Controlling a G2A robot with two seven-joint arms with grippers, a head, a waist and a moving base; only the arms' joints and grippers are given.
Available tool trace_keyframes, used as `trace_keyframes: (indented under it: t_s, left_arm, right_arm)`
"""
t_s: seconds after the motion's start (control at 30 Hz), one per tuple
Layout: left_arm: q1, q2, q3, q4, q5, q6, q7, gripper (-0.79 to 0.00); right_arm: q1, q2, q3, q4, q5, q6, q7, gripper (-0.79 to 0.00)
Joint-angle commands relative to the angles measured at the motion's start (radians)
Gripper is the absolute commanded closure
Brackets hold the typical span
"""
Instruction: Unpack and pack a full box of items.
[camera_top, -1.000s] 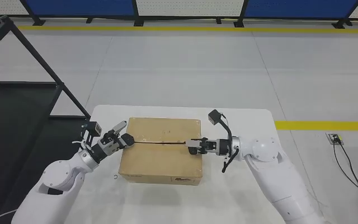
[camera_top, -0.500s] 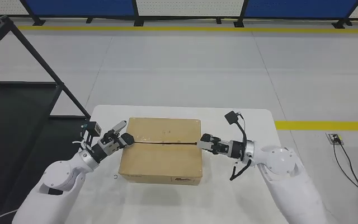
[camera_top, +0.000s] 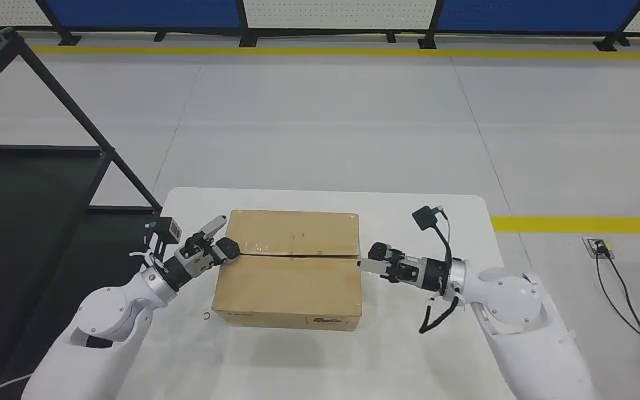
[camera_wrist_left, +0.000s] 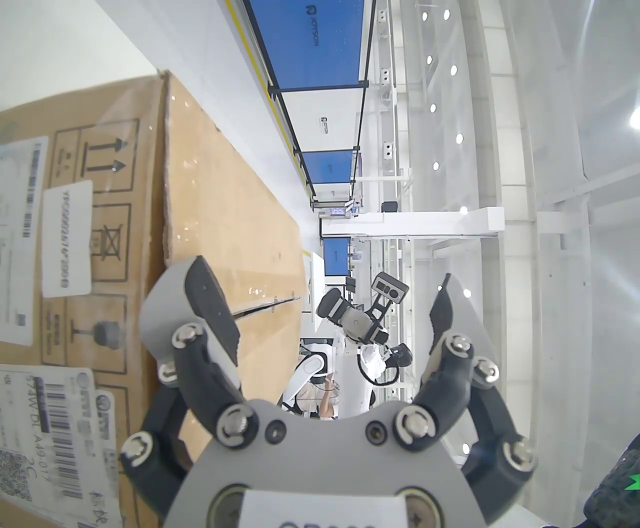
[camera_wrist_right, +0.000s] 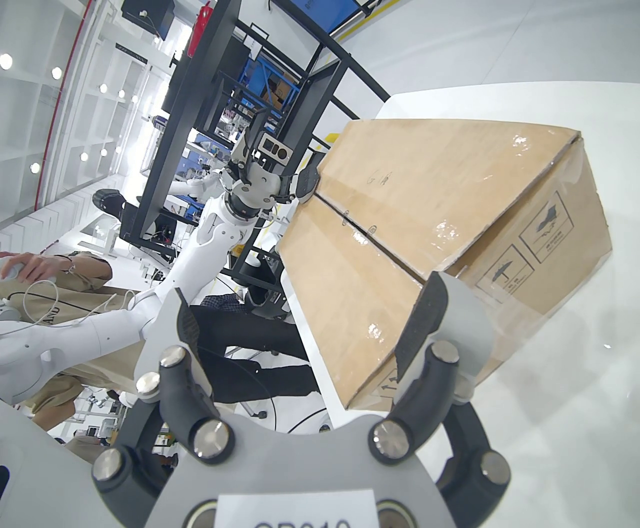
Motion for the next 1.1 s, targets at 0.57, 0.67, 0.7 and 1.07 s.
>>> trace_keyframes:
  t_s: [0.57, 0.67, 0.7, 1.07]
  left_arm:
    - [0.0, 0.0, 0.0, 0.0, 0.0, 0.0, 0.0, -0.785]
    - [0.0, 0.0, 0.0, 0.0, 0.0, 0.0, 0.0, -0.785]
    - [0.0, 0.0, 0.0, 0.0, 0.0, 0.0, 0.0, -0.785]
    - [0.0, 0.0, 0.0, 0.0, 0.0, 0.0, 0.0, -0.785]
  right_arm:
    - [0.0, 0.0, 0.0, 0.0, 0.0, 0.0, 0.0, -0.785]
    - [0.0, 0.0, 0.0, 0.0, 0.0, 0.0, 0.0, -0.785]
    - [0.0, 0.0, 0.0, 0.0, 0.0, 0.0, 0.0, -0.785]
    - [-0.128, 0.019, 0.116, -0.064, -0.465, -0.331, -0.473, -0.785]
